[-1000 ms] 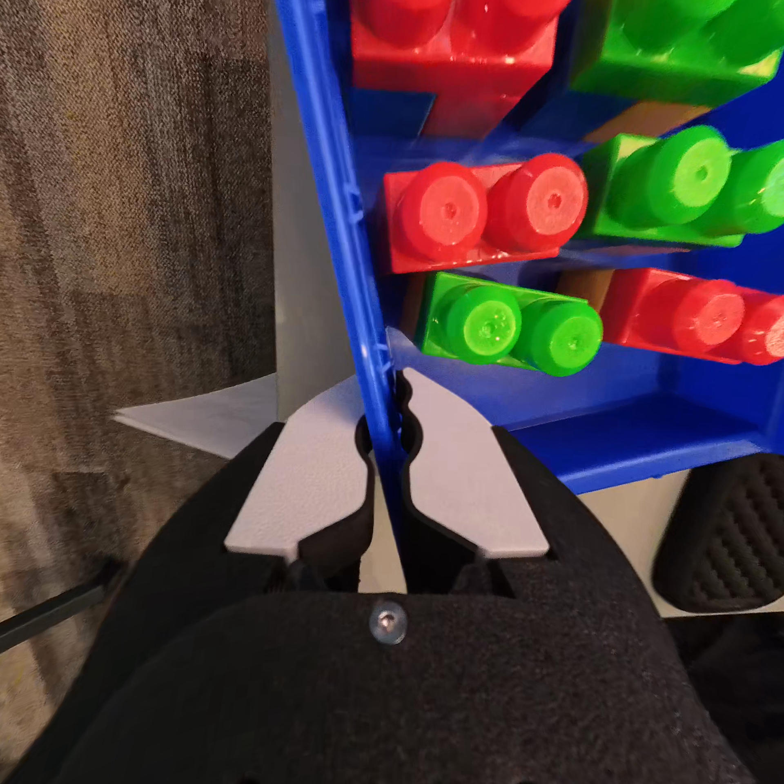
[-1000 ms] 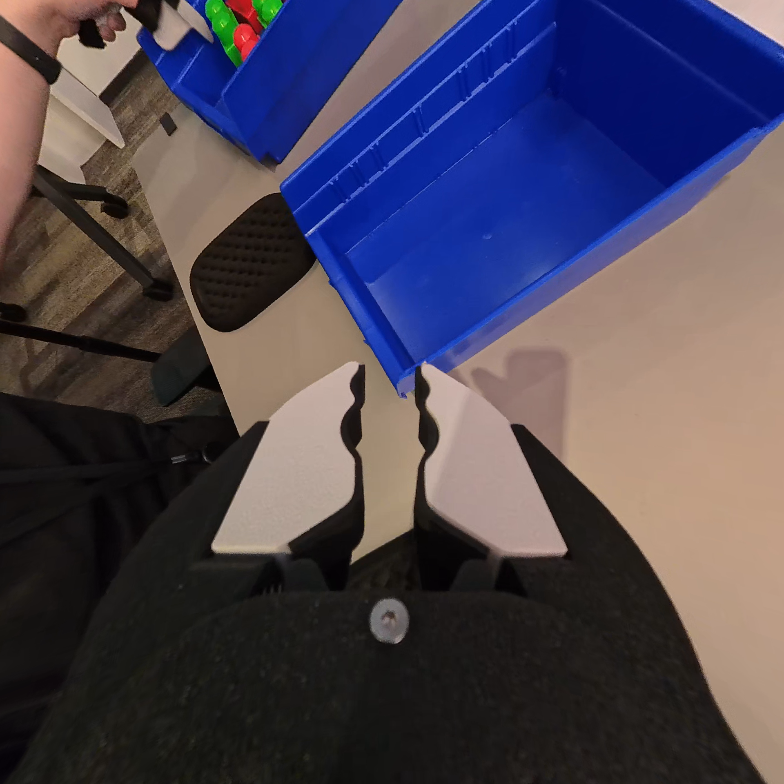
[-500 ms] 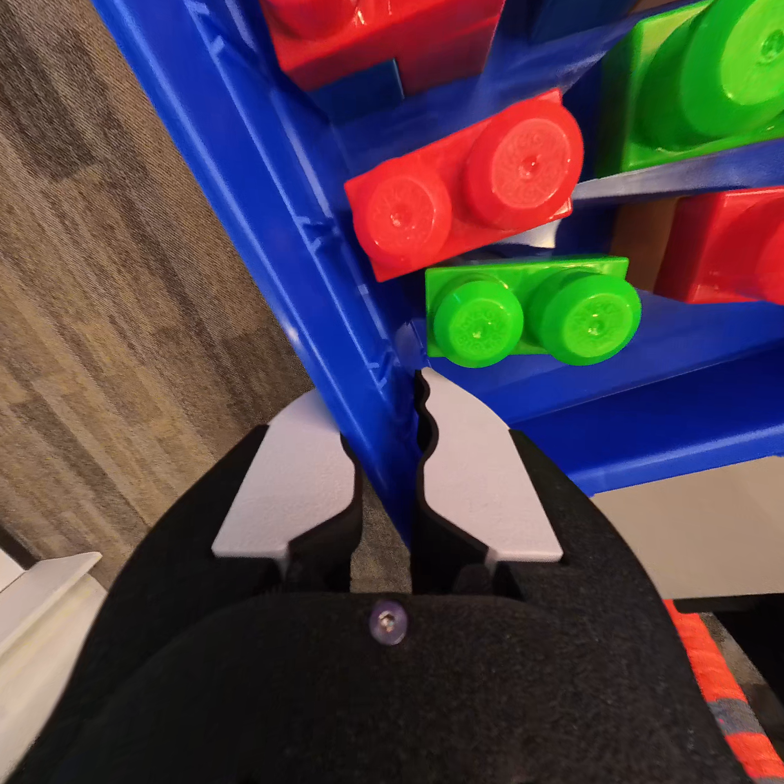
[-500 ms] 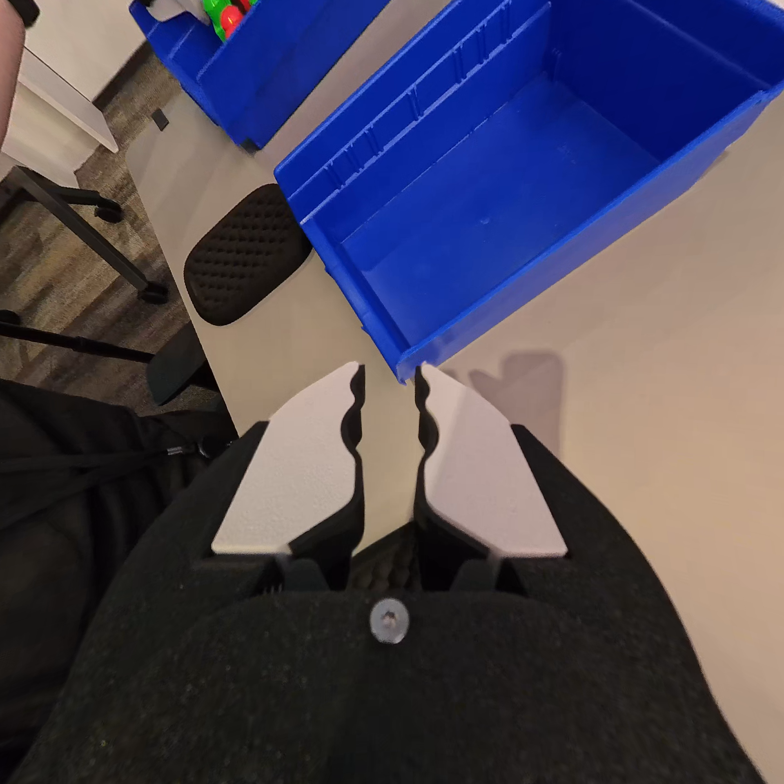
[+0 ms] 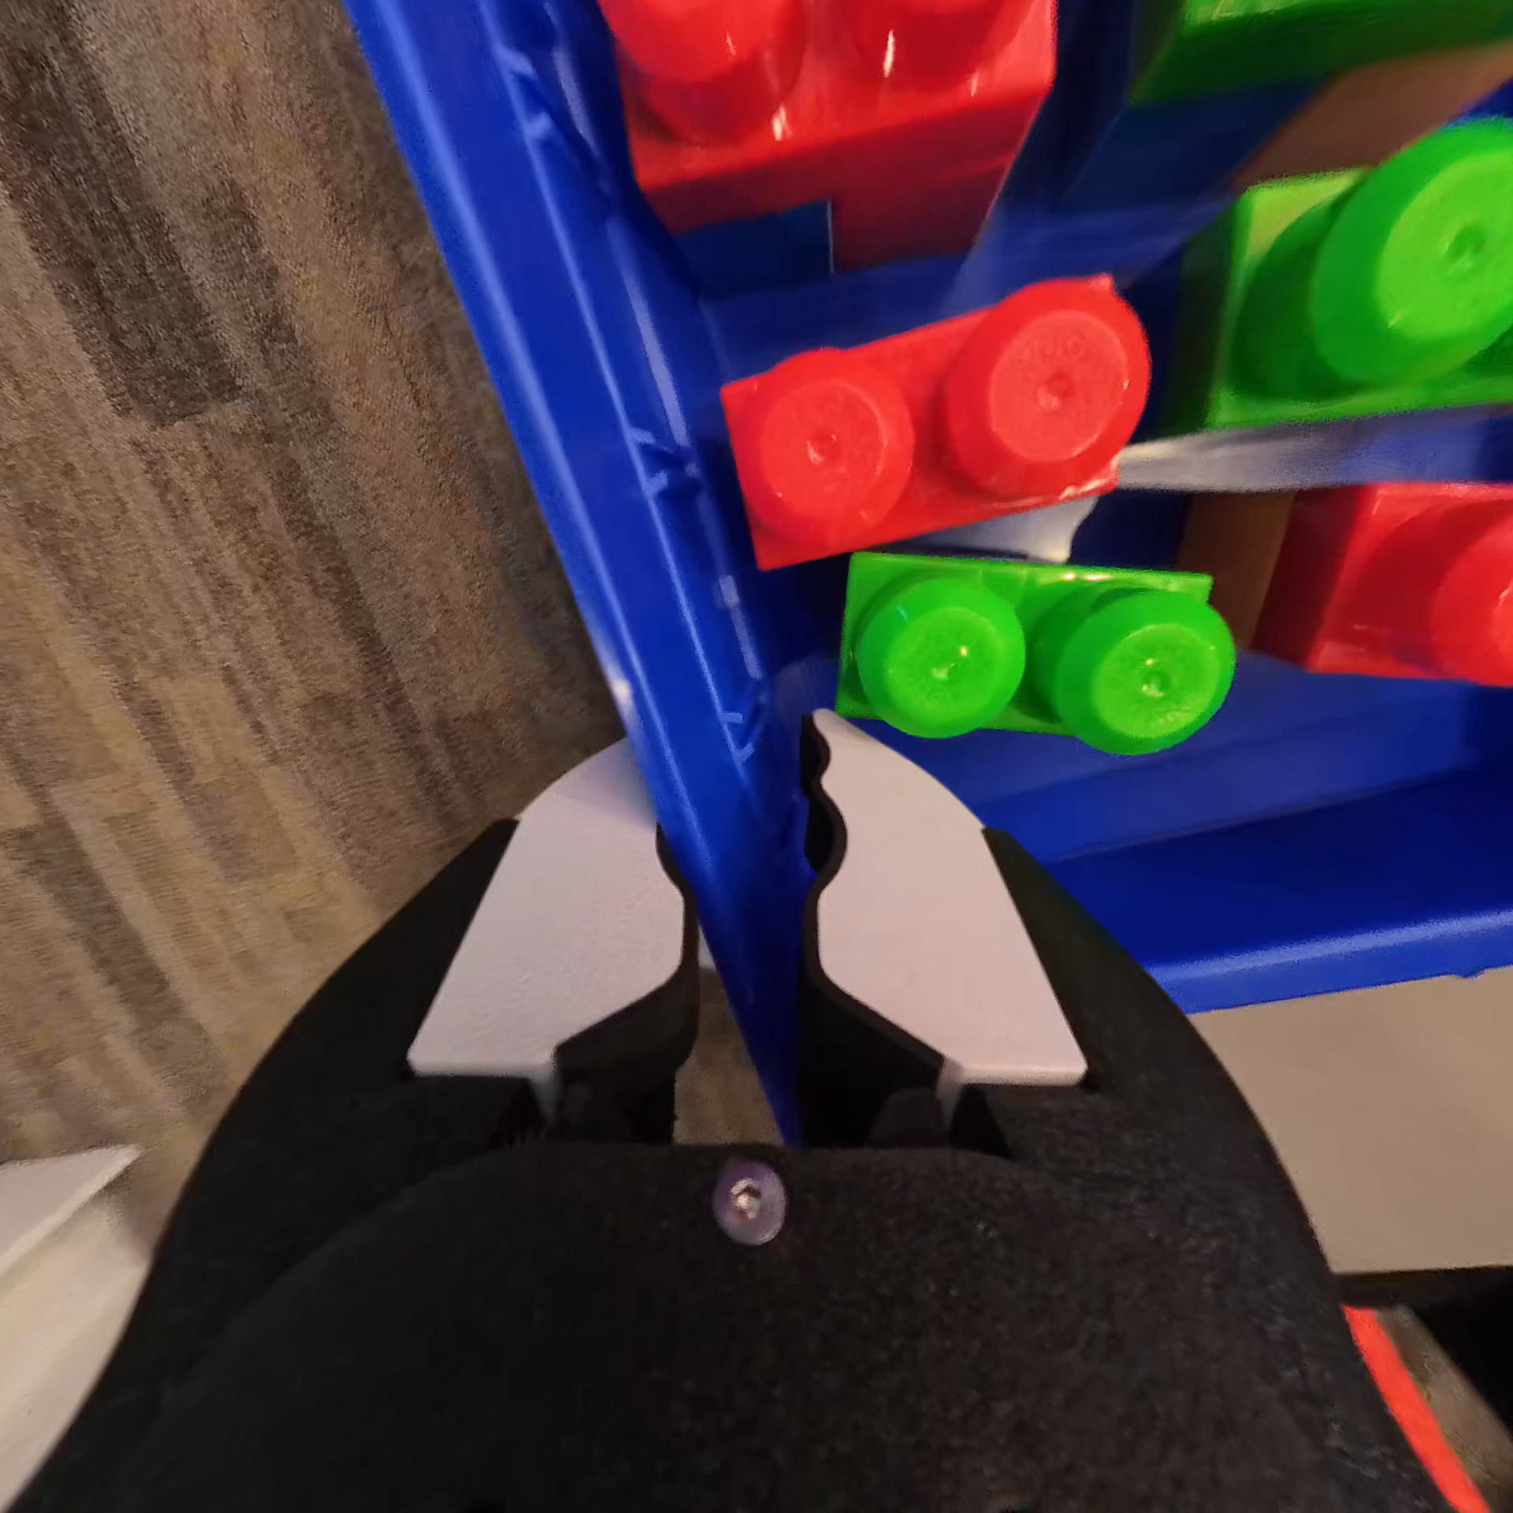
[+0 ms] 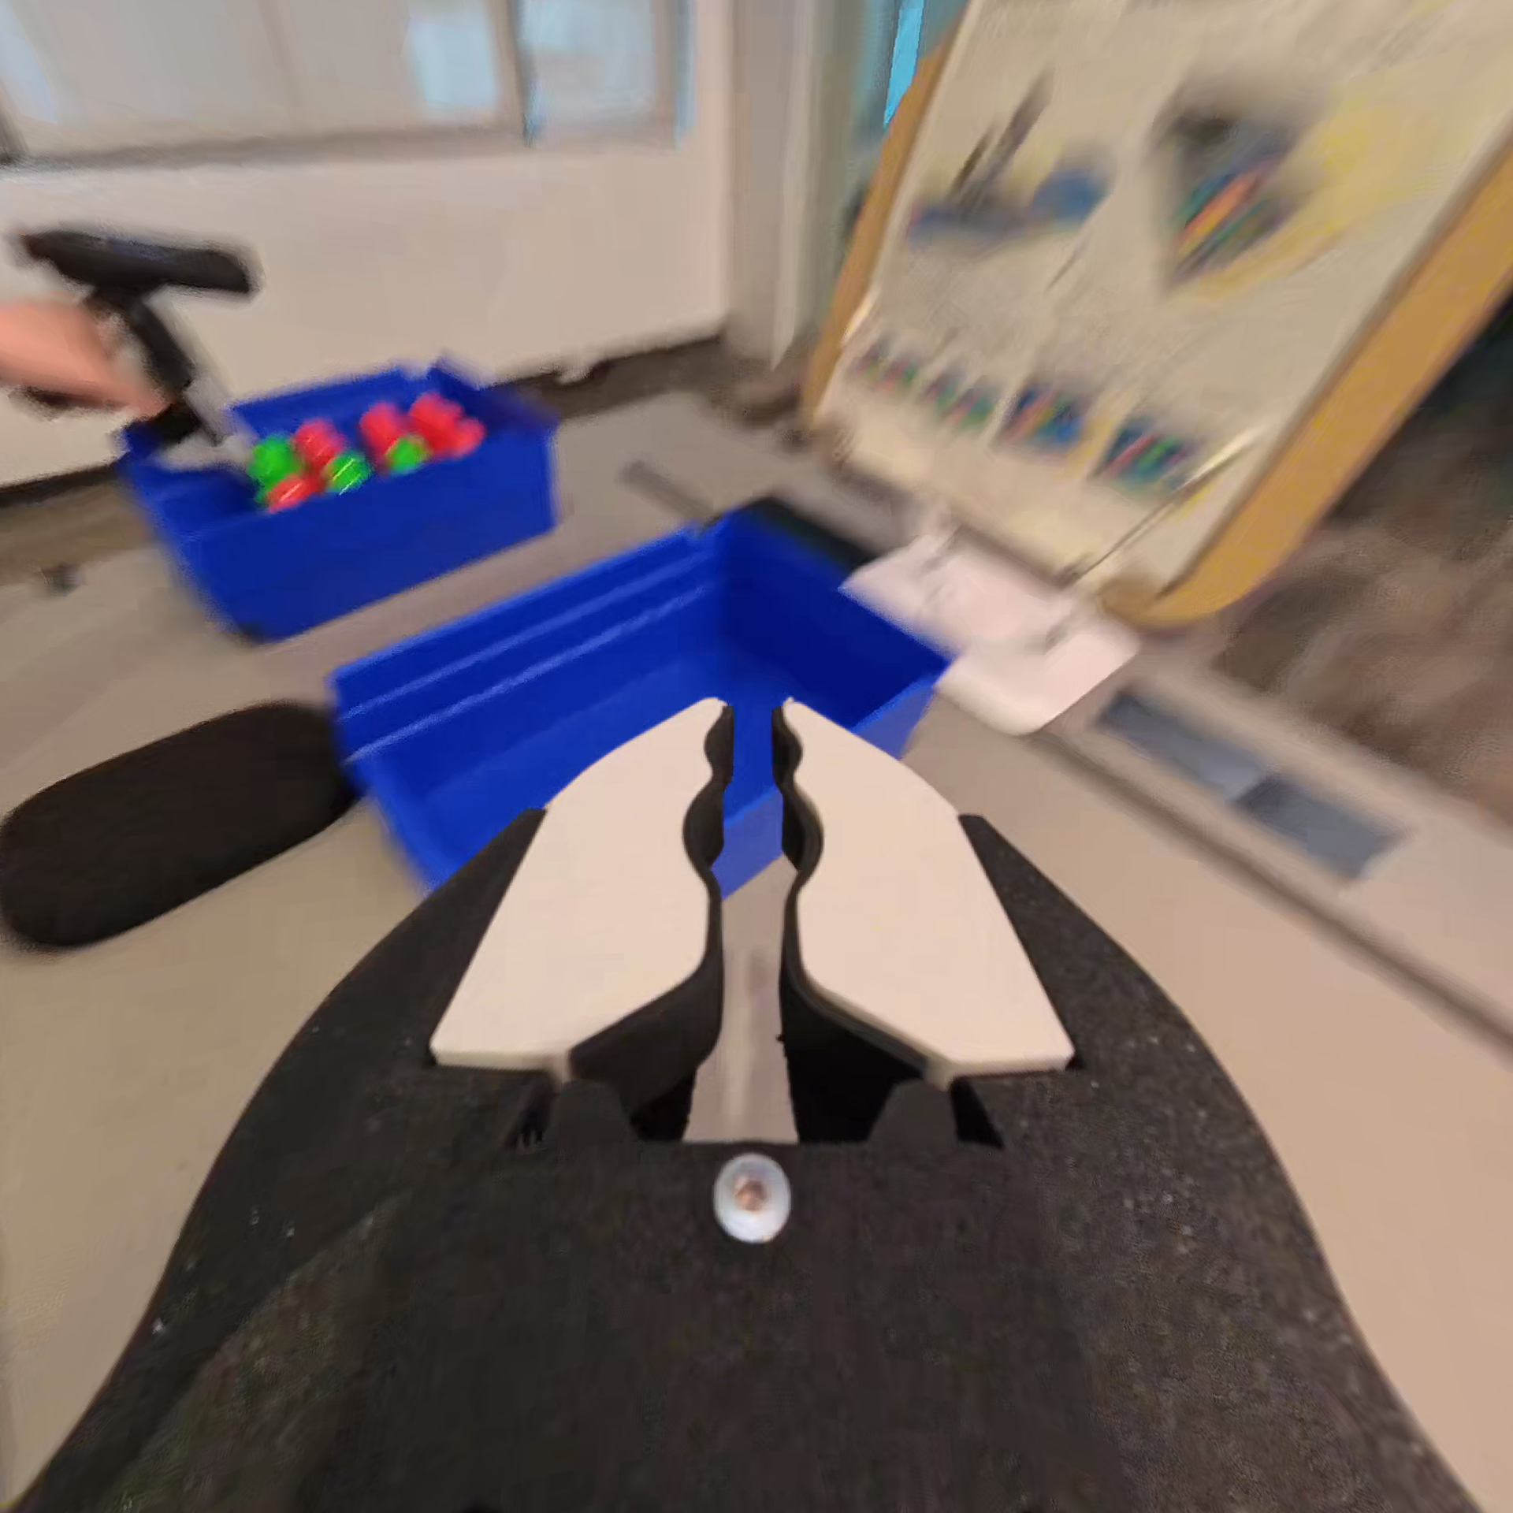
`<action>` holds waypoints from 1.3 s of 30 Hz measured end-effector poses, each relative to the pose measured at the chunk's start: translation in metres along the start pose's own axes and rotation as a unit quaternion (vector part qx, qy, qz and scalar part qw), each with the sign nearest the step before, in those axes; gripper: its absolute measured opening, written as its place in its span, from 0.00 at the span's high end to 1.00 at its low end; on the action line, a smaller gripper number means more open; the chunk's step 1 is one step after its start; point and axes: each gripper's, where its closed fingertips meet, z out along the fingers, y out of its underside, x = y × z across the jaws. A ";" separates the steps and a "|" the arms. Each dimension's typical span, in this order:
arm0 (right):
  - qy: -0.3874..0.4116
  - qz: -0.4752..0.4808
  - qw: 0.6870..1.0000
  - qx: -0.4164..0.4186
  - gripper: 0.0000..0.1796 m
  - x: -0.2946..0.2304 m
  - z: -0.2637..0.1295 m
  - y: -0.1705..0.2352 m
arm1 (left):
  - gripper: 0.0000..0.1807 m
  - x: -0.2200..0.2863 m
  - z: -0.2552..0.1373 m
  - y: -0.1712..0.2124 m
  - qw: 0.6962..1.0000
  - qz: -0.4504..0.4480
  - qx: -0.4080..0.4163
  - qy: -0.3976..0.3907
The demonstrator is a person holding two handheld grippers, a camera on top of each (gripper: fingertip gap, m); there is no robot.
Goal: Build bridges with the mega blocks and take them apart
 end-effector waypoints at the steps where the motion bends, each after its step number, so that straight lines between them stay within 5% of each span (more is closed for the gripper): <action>1: 0.041 -0.020 0.998 0.051 0.94 0.011 -0.007 -0.012 | 0.86 0.001 -0.001 -0.004 0.999 -0.018 0.025 0.016; 4: 0.044 -0.015 0.991 0.127 0.84 0.016 -0.013 -0.024 | 0.79 0.001 -0.007 -0.015 0.992 -0.058 0.098 0.051; 7: 0.001 0.050 0.993 0.103 0.81 0.017 0.008 -0.009 | 0.73 -0.001 -0.010 -0.013 0.986 -0.075 0.129 0.073; 12: 0.021 0.141 0.985 -0.092 0.85 0.031 0.058 0.055 | 0.71 -0.003 -0.019 -0.006 0.977 -0.099 0.162 0.098; 17: -0.024 0.247 0.928 -0.277 0.75 0.002 0.107 0.110 | 0.72 -0.010 -0.038 0.002 0.972 -0.109 0.190 0.089; 24: 0.028 0.242 0.871 -0.427 0.63 -0.012 0.140 0.150 | 0.74 -0.008 -0.067 0.016 0.973 -0.094 0.201 0.067; 28: 0.072 0.200 0.842 -0.495 0.70 -0.010 0.143 0.173 | 0.74 -0.002 -0.078 0.018 0.976 -0.069 0.202 0.049; 30: 0.102 0.166 0.830 -0.522 0.84 0.001 0.139 0.178 | 0.75 0.004 -0.083 0.015 0.976 -0.054 0.206 0.046; 39: 0.099 0.254 0.810 -0.520 0.97 0.029 0.129 0.184 | 0.78 0.043 -0.102 -0.002 0.973 0.010 0.231 0.020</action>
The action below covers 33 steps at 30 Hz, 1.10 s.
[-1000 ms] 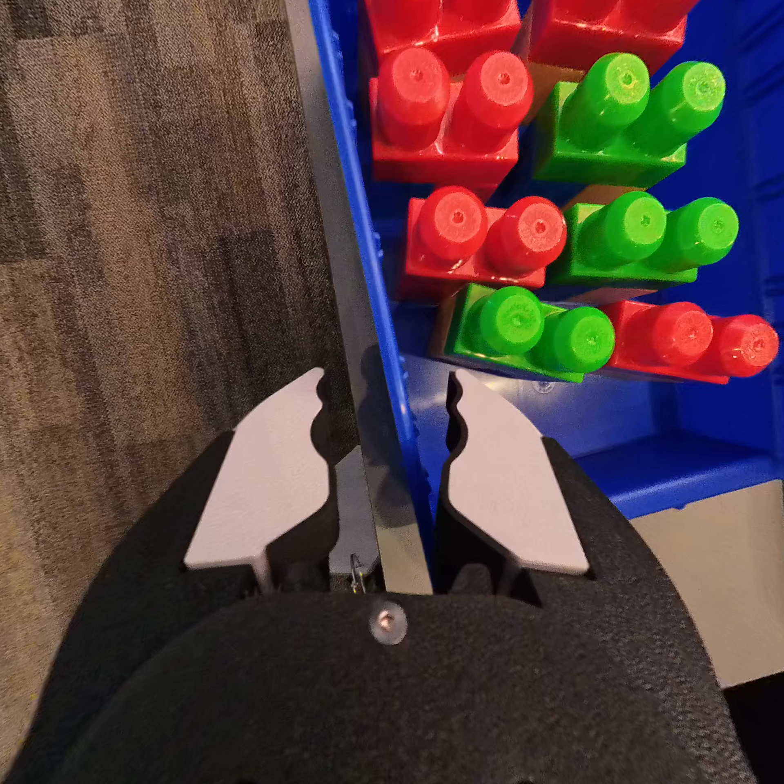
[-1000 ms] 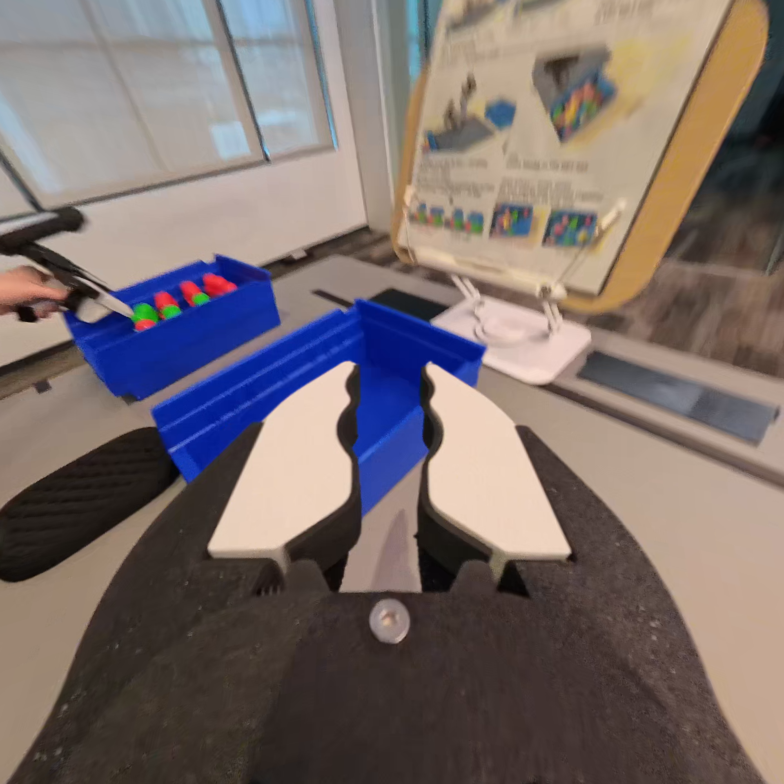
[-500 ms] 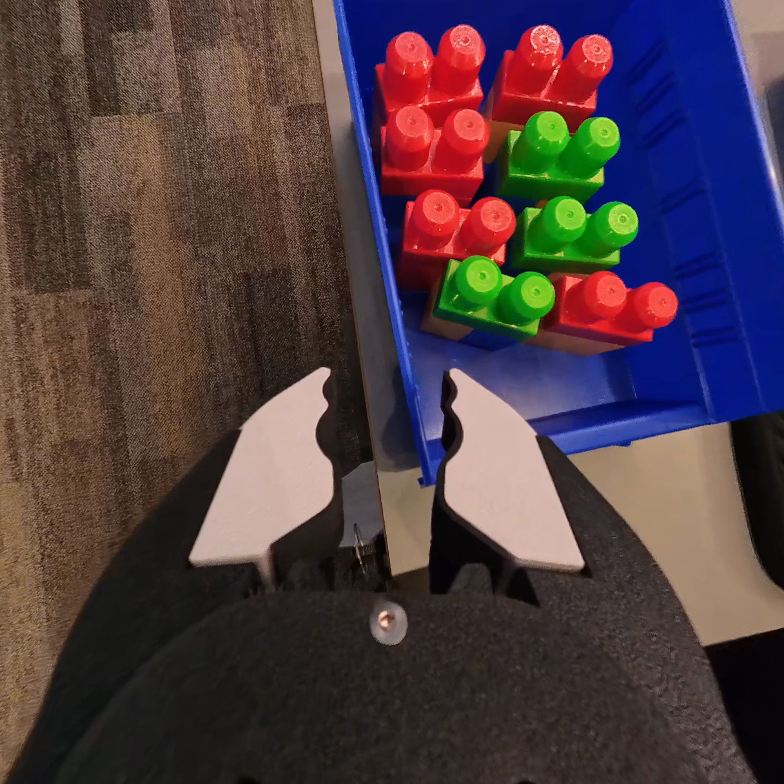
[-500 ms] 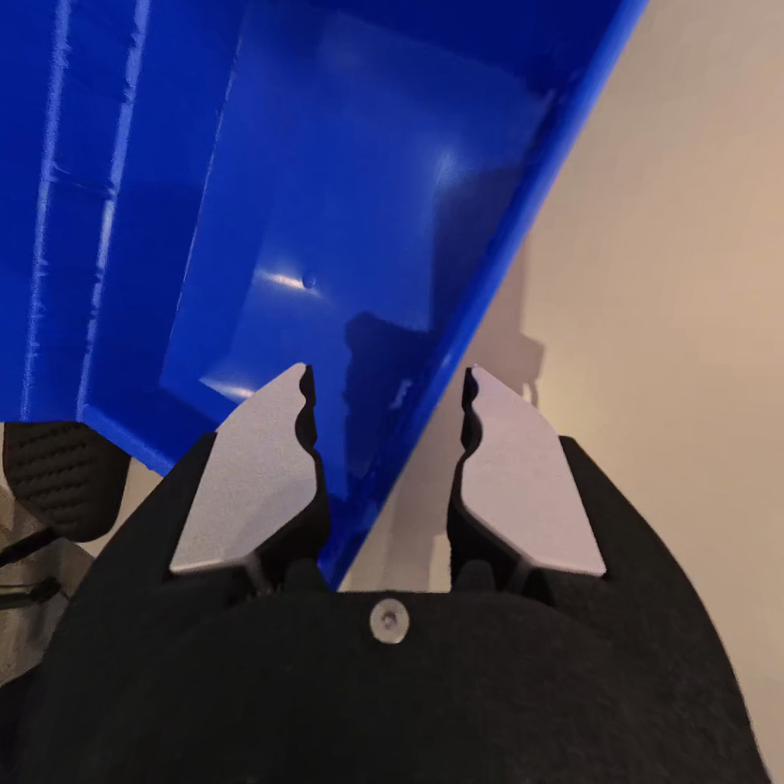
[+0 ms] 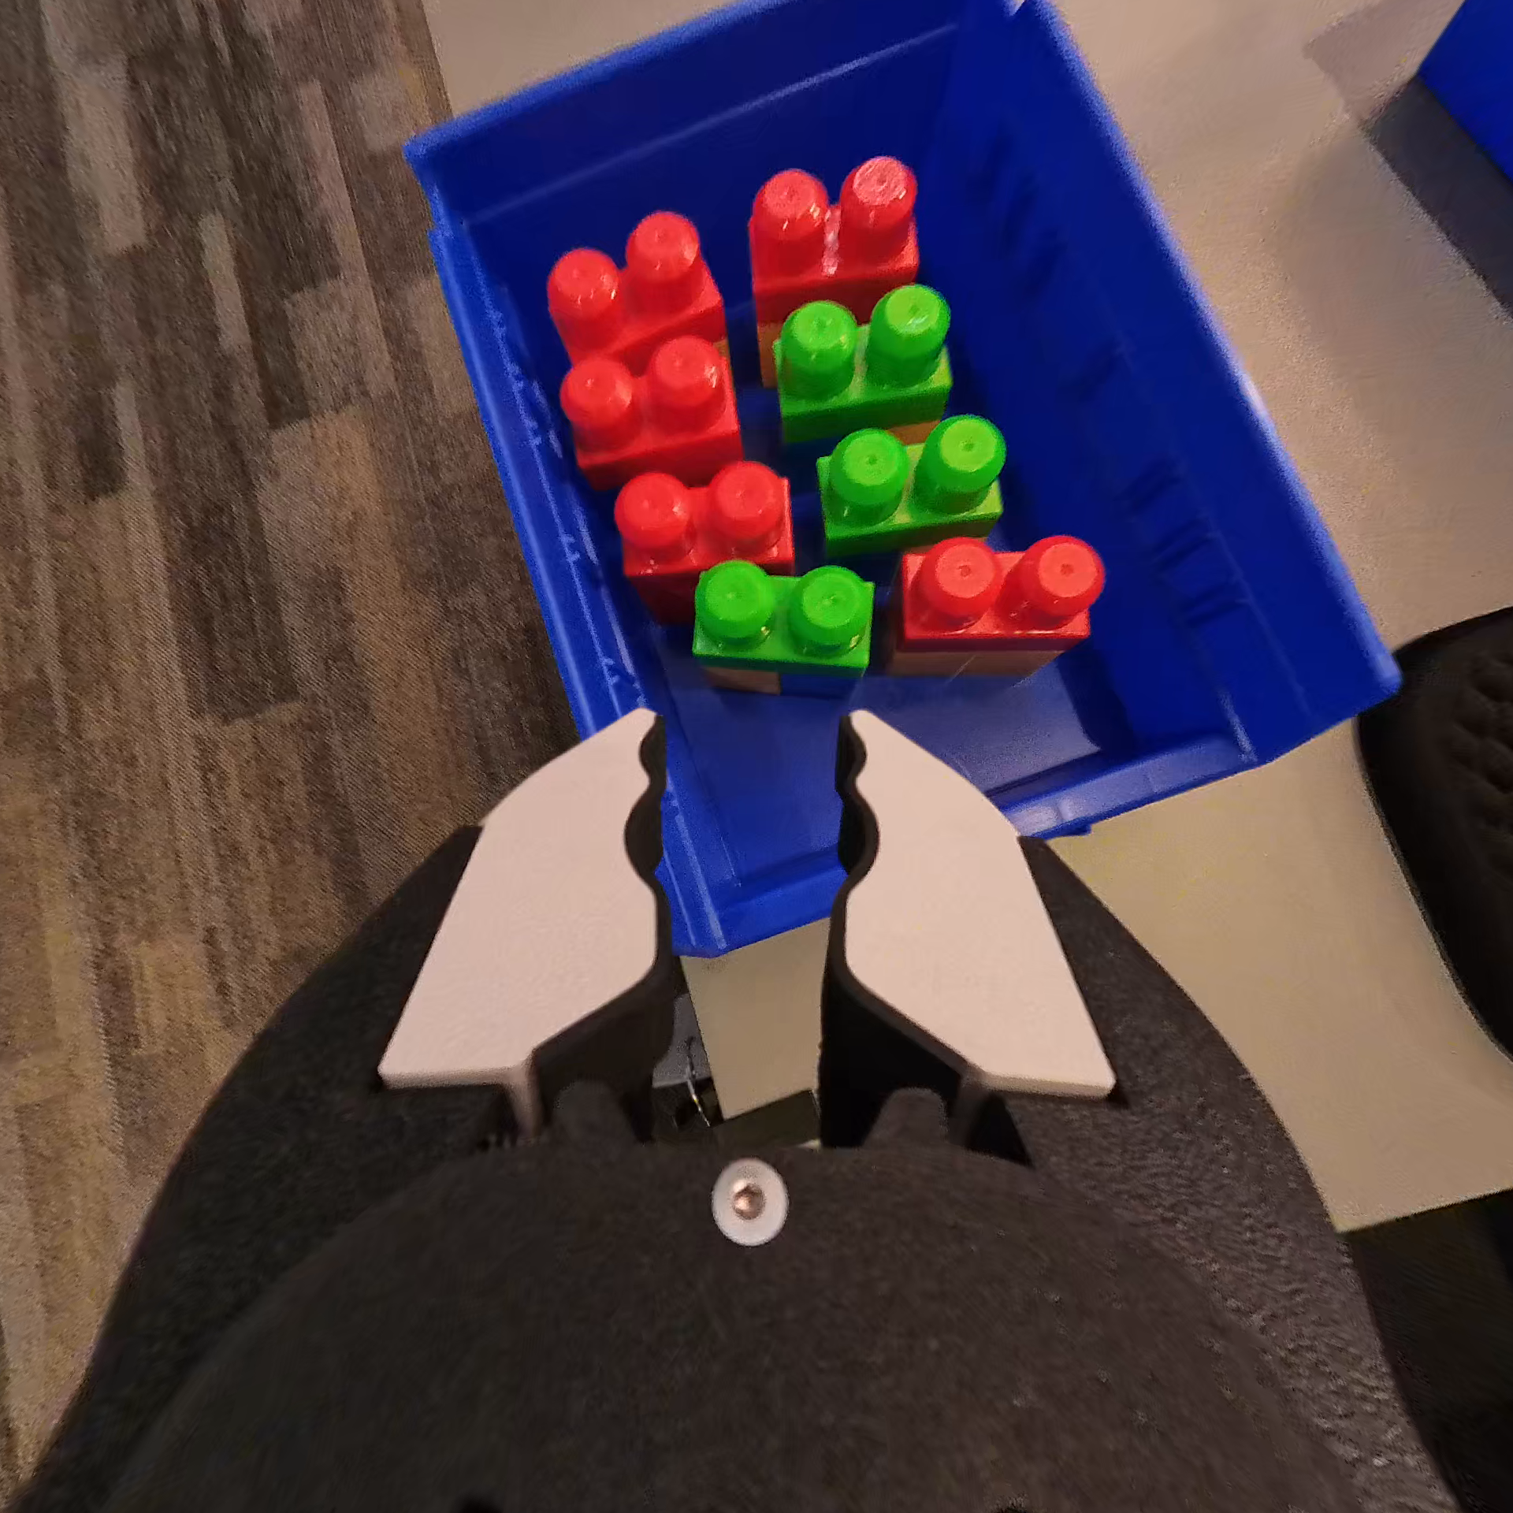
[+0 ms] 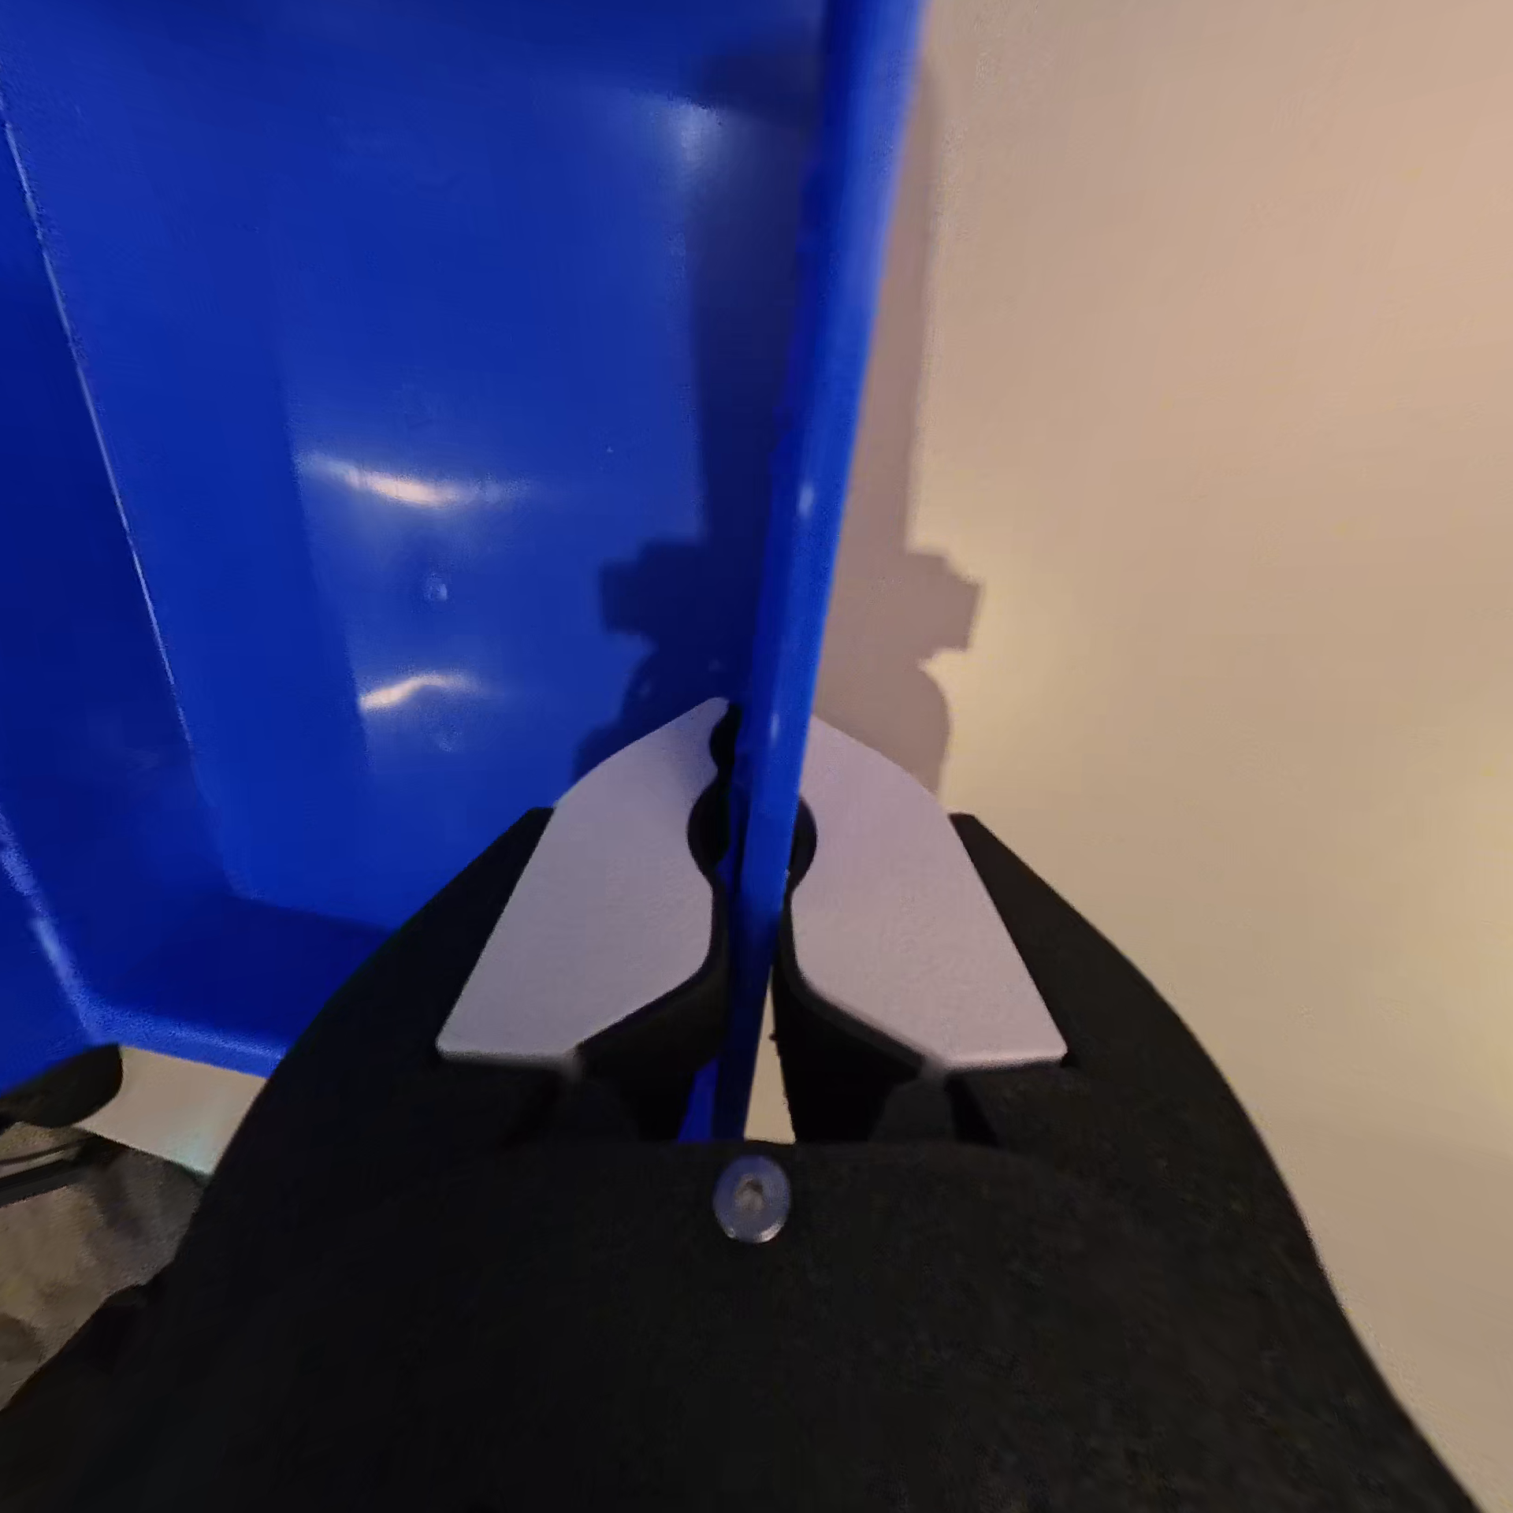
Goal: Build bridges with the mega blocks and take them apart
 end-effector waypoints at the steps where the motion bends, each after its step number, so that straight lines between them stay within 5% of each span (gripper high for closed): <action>1: -0.004 0.006 1.000 -0.004 0.97 0.009 -0.001 0.001 | 0.79 0.004 -0.003 -0.002 1.000 0.009 0.006 -0.003; 11: 0.001 0.039 0.999 -0.003 0.97 0.160 -0.030 0.034 | 0.82 0.048 -0.051 -0.009 0.996 -0.028 0.073 0.030; 23: 0.022 0.142 0.990 0.015 0.97 0.390 -0.085 0.166 | 0.83 0.044 -0.103 -0.020 0.981 -0.115 0.156 0.019; 33: 0.018 0.129 0.991 0.011 0.97 0.447 -0.099 0.199 | 0.85 0.069 -0.104 -0.042 0.973 -0.137 0.181 0.038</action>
